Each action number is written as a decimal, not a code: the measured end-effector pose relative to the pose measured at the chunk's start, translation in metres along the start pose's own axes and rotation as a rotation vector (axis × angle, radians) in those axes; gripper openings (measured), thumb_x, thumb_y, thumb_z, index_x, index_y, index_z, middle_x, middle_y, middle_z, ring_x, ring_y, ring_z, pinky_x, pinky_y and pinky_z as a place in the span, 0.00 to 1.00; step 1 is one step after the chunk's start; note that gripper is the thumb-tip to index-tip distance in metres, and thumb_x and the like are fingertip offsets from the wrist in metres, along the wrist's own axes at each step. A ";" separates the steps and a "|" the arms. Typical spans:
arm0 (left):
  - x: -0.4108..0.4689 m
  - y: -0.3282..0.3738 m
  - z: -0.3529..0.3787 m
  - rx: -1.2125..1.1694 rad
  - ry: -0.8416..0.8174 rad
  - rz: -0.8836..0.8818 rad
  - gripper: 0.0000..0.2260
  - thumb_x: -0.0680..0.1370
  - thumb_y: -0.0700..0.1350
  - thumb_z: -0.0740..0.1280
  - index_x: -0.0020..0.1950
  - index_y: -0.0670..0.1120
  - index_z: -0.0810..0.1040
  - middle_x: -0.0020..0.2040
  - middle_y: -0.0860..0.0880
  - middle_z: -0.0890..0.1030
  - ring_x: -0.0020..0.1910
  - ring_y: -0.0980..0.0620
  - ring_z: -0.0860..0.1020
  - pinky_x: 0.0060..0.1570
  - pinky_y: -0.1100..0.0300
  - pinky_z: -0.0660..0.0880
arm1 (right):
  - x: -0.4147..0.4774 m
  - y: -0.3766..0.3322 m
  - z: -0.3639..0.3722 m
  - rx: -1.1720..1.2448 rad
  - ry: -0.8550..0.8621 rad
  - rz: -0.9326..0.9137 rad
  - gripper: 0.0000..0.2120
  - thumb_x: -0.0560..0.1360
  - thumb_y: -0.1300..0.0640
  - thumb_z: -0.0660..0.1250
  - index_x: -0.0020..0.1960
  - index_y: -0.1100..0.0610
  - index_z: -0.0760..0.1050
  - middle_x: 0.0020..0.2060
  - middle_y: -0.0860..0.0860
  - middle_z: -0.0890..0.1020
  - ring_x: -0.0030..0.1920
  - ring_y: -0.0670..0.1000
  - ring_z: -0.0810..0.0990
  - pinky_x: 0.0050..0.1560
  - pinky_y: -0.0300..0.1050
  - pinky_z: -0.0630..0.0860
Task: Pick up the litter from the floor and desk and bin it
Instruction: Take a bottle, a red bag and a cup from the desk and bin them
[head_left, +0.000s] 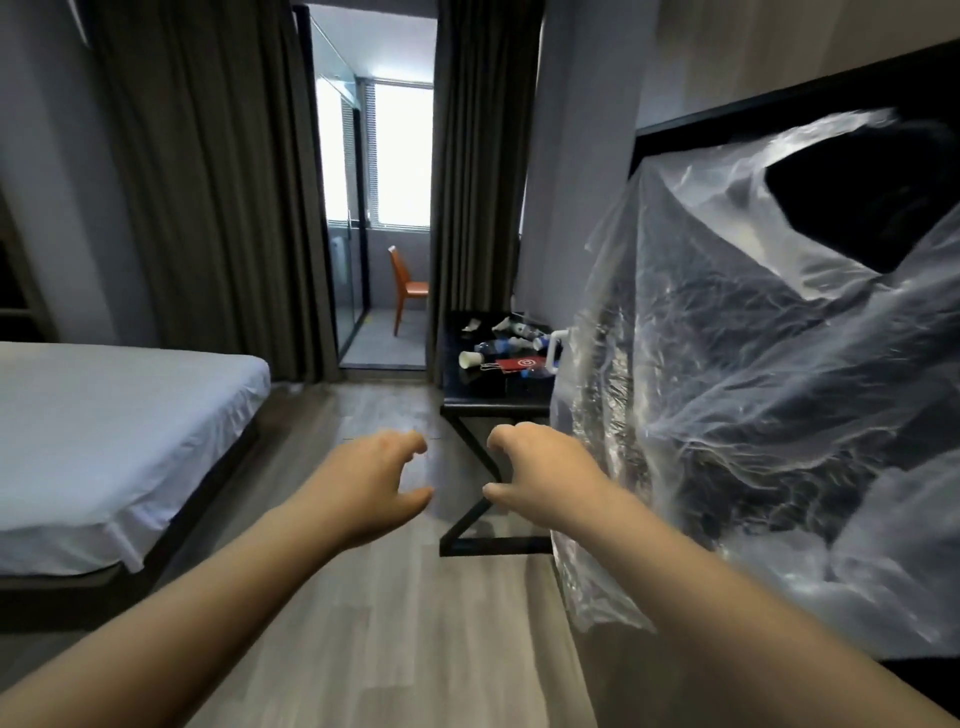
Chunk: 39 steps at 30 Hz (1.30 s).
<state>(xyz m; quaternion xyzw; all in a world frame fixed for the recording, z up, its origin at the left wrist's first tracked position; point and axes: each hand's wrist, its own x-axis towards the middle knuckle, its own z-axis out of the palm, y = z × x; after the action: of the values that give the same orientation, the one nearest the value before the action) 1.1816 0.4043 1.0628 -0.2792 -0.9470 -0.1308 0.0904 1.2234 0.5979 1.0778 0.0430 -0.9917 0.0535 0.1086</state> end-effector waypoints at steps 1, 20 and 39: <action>0.009 -0.018 -0.001 0.004 0.004 -0.009 0.22 0.75 0.57 0.66 0.67 0.53 0.70 0.63 0.53 0.76 0.59 0.54 0.76 0.56 0.60 0.74 | 0.019 -0.007 0.005 0.002 -0.002 -0.007 0.15 0.72 0.49 0.68 0.54 0.54 0.72 0.47 0.50 0.75 0.48 0.53 0.76 0.41 0.46 0.69; 0.194 -0.305 -0.008 -0.060 0.046 0.006 0.22 0.75 0.56 0.65 0.68 0.52 0.70 0.63 0.54 0.76 0.60 0.54 0.75 0.57 0.60 0.74 | 0.324 -0.116 0.089 0.046 -0.024 0.031 0.21 0.73 0.50 0.67 0.65 0.54 0.70 0.55 0.50 0.76 0.54 0.52 0.76 0.54 0.49 0.76; 0.475 -0.489 0.049 -0.059 -0.020 -0.015 0.22 0.75 0.56 0.65 0.68 0.53 0.70 0.61 0.54 0.76 0.58 0.55 0.76 0.56 0.61 0.74 | 0.649 -0.070 0.184 0.046 -0.093 0.074 0.17 0.71 0.51 0.66 0.58 0.55 0.71 0.51 0.52 0.76 0.52 0.56 0.77 0.47 0.49 0.74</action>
<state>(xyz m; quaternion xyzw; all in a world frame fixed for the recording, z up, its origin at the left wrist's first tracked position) 0.5139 0.2630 1.0360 -0.2756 -0.9457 -0.1564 0.0719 0.5598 0.4593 1.0485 0.0113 -0.9951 0.0780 0.0594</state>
